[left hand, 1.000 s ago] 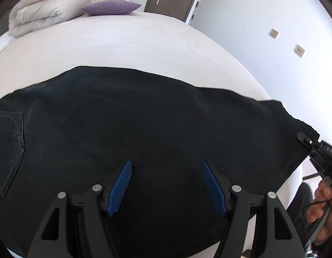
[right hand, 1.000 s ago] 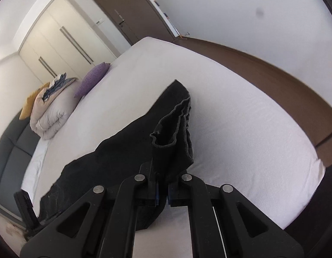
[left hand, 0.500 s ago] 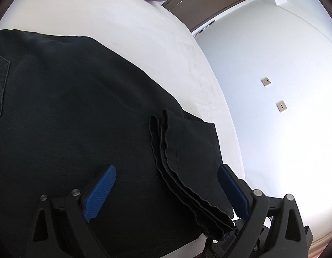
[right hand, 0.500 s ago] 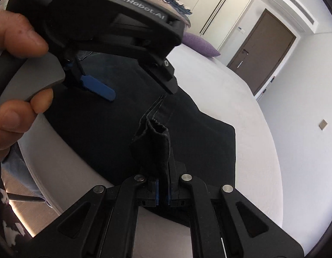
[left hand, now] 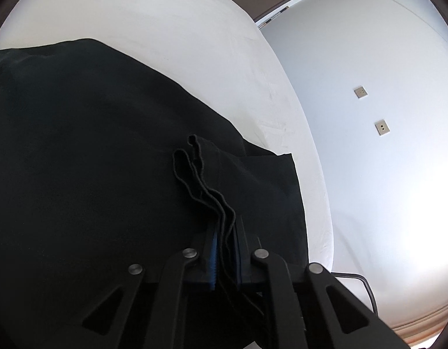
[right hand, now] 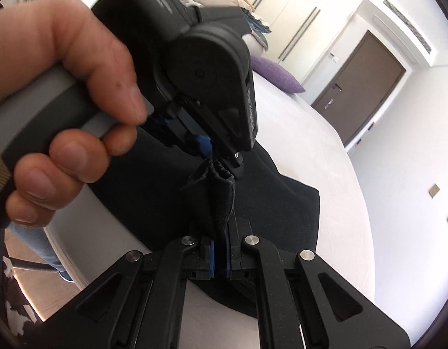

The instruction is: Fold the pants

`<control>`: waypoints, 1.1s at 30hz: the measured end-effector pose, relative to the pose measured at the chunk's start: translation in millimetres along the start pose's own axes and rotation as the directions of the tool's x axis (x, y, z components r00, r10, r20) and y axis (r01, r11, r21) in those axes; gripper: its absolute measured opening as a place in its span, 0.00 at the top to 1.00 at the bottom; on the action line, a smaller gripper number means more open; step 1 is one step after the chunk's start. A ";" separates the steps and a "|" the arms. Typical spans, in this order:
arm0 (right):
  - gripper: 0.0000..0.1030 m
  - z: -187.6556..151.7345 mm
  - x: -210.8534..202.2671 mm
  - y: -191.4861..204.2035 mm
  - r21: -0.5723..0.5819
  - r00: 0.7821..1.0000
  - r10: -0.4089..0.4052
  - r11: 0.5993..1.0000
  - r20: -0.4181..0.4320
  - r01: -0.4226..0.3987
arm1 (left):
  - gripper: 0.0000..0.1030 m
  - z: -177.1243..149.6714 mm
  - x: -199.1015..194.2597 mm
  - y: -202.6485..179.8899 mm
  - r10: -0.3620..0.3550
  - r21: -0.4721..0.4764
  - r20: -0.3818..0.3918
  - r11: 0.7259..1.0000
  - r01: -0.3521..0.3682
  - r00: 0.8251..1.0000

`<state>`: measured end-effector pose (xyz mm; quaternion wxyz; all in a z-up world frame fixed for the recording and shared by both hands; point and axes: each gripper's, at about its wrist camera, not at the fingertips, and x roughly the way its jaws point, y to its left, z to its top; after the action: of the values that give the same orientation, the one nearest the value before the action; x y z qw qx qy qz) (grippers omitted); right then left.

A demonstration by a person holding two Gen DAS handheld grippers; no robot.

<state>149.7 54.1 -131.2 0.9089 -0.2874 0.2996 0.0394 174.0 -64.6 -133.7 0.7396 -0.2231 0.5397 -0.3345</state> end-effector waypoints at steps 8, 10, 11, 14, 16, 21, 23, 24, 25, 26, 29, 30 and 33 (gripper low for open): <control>0.96 22.3 -24.4 29.8 -0.086 0.995 0.082 0.993 0.056 -0.077 | 0.92 13.2 -43.1 16.4 0.044 0.042 0.065 0.998 -0.046 0.997; 0.96 36.2 -28.0 28.9 -0.107 0.991 0.112 0.989 0.072 -0.104 | 0.92 21.9 -56.1 21.9 0.062 0.058 0.075 0.996 -0.066 0.995; 0.96 41.2 -28.4 32.9 -0.115 0.989 0.125 0.987 0.076 -0.116 | 0.92 25.6 -62.1 25.6 0.076 0.064 0.080 0.995 -0.081 0.994; 0.96 56.2 -27.6 50.4 -0.137 0.982 0.169 0.978 0.087 -0.156 | 0.92 35.7 -79.0 39.7 0.130 0.071 0.097 0.988 -0.137 0.987; 0.96 62.9 -24.6 61.7 -0.142 0.976 0.201 0.972 0.081 -0.188 | 0.92 40.5 -87.1 52.3 0.164 0.064 0.097 0.983 -0.170 0.982; 0.96 59.5 -18.2 87.7 -0.169 0.966 0.254 0.955 0.040 -0.244 | 0.91 40.7 -83.2 83.0 0.196 0.027 0.075 0.980 -0.199 0.978; 0.96 50.5 -16.1 95.0 -0.167 0.961 0.275 0.948 0.002 -0.271 | 0.89 37.0 -77.0 88.0 0.205 0.026 0.069 0.978 -0.207 0.976; 0.95 45.6 -13.8 97.6 -0.164 0.957 0.289 0.943 -0.023 -0.289 | 0.88 35.0 -74.1 88.9 0.215 0.027 0.071 0.976 -0.217 0.974; 0.95 39.5 -13.1 100.0 -0.159 0.953 0.300 0.940 -0.041 -0.302 | 0.88 33.7 -72.1 87.8 0.219 0.030 0.079 0.975 -0.222 0.973; 0.95 34.5 -14.0 99.5 -0.156 0.953 0.301 0.940 -0.038 -0.303 | 0.87 33.2 -71.0 85.0 0.221 0.036 0.088 0.974 -0.225 0.971; 0.91 22.8 -30.2 92.5 -0.115 0.942 0.335 0.935 -0.033 -0.337 | 0.80 32.9 -76.4 77.6 0.249 0.046 0.119 0.966 -0.256 0.961; 0.87 17.4 -35.2 85.8 -0.083 0.932 0.360 0.929 -0.033 -0.361 | 0.77 32.1 -83.0 78.4 0.270 0.047 0.137 0.959 -0.278 0.953; 0.52 -0.2 -59.5 64.4 0.043 0.879 0.477 0.878 -0.016 -0.476 | 0.39 19.3 -105.4 64.8 0.412 0.045 0.238 0.900 -0.433 0.880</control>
<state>85.2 113.5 -129.7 0.8725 -0.1883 0.3736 0.2523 188.4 56.2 -103.9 0.8603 -0.0998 0.4724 -0.1638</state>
